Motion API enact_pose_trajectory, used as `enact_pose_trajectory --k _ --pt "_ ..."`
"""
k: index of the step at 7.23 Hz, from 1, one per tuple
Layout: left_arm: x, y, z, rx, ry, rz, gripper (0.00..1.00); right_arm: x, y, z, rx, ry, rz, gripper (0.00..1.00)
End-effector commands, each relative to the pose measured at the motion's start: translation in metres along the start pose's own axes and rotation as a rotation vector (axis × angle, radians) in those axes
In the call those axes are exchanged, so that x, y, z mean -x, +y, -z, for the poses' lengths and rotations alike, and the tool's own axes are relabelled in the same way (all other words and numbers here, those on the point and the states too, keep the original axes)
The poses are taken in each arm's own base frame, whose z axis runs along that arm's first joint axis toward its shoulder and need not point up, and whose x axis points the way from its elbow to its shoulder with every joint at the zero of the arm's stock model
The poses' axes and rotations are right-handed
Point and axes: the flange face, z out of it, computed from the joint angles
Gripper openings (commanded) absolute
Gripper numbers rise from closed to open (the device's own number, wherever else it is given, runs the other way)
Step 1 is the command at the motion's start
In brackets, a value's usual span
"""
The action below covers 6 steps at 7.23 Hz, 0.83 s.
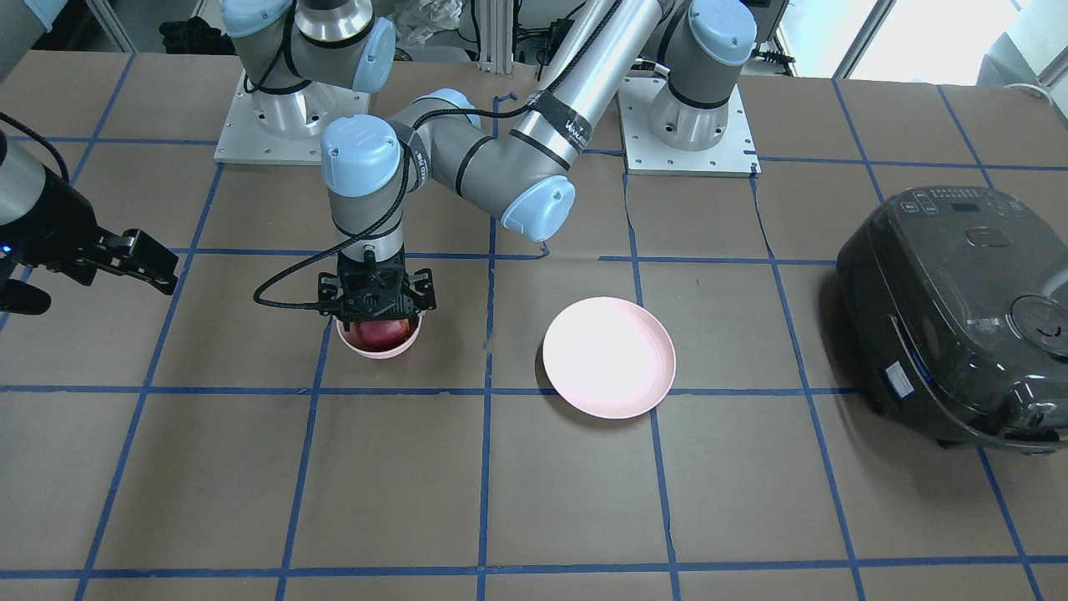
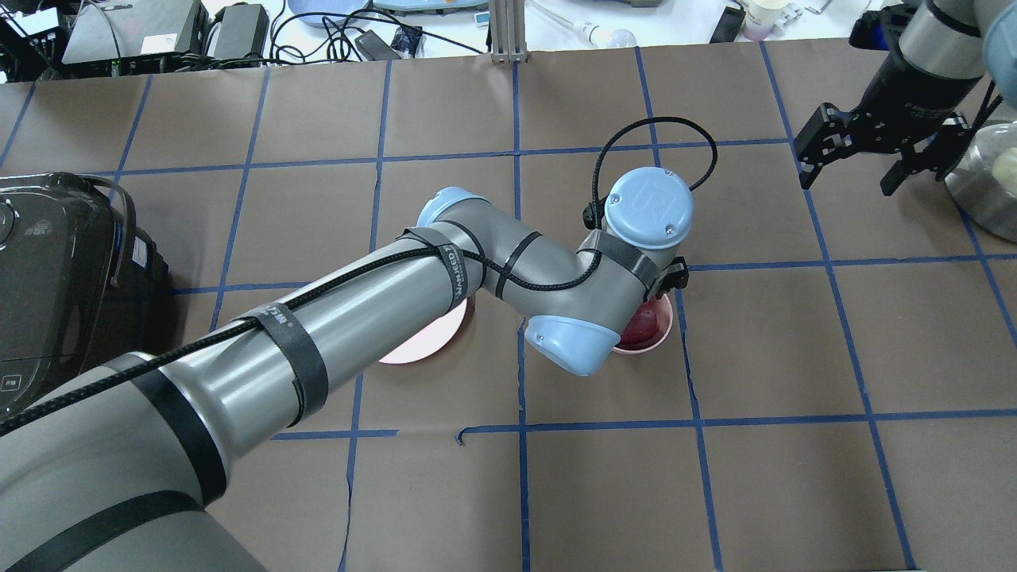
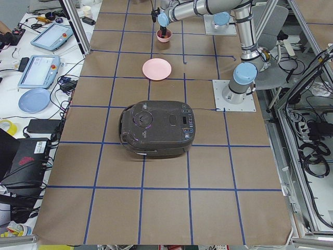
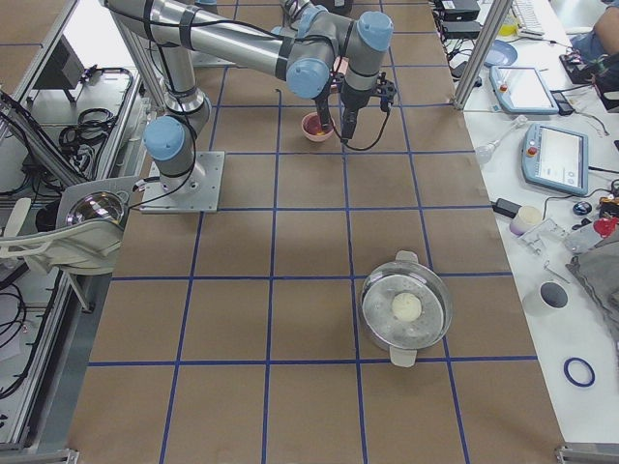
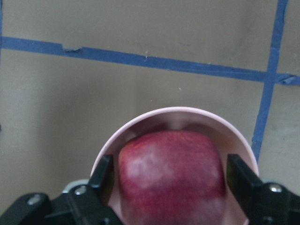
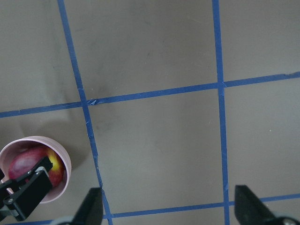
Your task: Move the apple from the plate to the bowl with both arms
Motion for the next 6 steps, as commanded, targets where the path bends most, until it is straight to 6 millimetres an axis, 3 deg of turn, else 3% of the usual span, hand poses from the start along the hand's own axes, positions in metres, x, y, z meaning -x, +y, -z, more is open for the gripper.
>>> enact_pose_trajectory --k 1,2,3,4,5,6 --pt "-0.003 -0.002 0.04 -0.041 0.043 -0.014 1.0 0.0 0.0 0.001 -0.001 0.0 0.003 1.0" --pt "0.01 -0.007 0.063 -0.059 0.047 -0.052 1.0 -0.003 0.002 0.002 0.002 0.035 0.011 1.0" --pt "0.036 -0.021 0.079 -0.019 -0.013 -0.107 1.0 -0.003 0.004 0.006 -0.001 0.047 0.012 1.0" --pt "0.078 -0.057 0.11 -0.013 -0.035 -0.115 1.0 0.001 0.007 0.012 -0.01 0.046 0.006 1.0" --pt "0.138 -0.101 0.139 0.002 -0.05 -0.148 1.0 0.016 0.021 0.029 -0.053 0.038 -0.041 1.0" --pt "0.184 -0.124 0.171 0.011 -0.058 -0.138 1.0 0.043 0.028 0.032 -0.058 0.052 -0.013 1.0"
